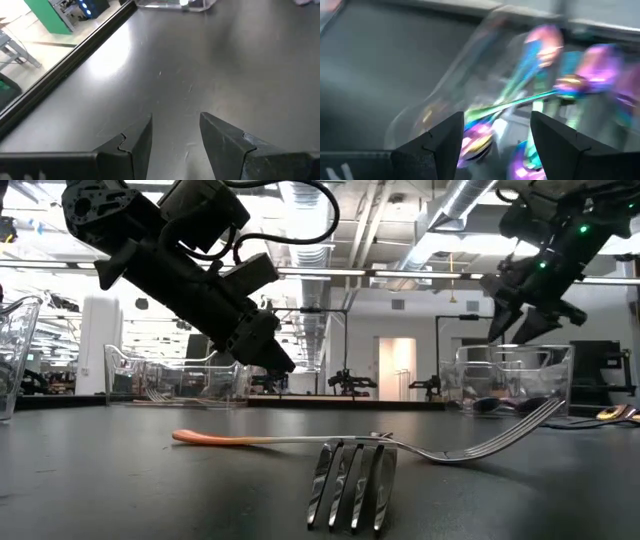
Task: Sort silverware by color (type)
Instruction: Put the violet spoon into the top right transparent bin
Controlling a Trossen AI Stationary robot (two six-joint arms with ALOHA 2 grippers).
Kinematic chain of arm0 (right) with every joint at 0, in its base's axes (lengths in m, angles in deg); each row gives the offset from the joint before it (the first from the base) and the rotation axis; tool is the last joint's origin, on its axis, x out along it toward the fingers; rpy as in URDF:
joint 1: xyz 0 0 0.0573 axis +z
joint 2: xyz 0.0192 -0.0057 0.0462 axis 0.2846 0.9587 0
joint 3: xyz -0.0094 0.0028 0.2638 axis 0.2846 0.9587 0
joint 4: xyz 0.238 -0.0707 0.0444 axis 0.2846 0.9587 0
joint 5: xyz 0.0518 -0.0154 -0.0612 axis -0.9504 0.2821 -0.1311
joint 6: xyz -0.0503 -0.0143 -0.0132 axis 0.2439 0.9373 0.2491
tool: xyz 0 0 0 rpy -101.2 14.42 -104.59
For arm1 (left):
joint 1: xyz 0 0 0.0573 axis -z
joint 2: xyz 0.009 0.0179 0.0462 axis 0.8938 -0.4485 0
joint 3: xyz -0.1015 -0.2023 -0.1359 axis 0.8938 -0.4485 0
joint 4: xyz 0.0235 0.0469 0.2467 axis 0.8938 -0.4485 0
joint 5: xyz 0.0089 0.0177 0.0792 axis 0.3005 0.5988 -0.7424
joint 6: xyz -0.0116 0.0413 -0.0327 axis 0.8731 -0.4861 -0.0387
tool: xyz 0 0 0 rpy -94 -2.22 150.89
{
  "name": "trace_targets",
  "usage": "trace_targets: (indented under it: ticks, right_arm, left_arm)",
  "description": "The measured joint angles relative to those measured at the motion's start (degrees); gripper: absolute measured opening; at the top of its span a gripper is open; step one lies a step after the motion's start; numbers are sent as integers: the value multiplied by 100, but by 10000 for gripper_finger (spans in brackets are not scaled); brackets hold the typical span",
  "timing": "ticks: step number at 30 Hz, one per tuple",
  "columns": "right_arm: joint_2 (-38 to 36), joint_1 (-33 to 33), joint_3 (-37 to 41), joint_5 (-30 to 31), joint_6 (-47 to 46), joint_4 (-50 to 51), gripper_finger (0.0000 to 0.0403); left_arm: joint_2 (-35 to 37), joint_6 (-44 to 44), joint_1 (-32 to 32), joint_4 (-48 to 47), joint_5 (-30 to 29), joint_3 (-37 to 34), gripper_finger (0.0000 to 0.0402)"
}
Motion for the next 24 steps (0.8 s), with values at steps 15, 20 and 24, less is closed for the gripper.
trace_targets:
  ticks: [15,20,24]
  right_arm:
    - [367,3762,-102,-763,770,844,236]
    - [638,4042,-549,767,-494,2146,211]
    - [675,4049,-975,1520,-752,2319,192]
  left_arm:
    - [0,-154,-2,1025,504,0,155]
    - [0,-345,-6,1362,569,2,155]
    - [0,-378,-22,1441,774,46,155]
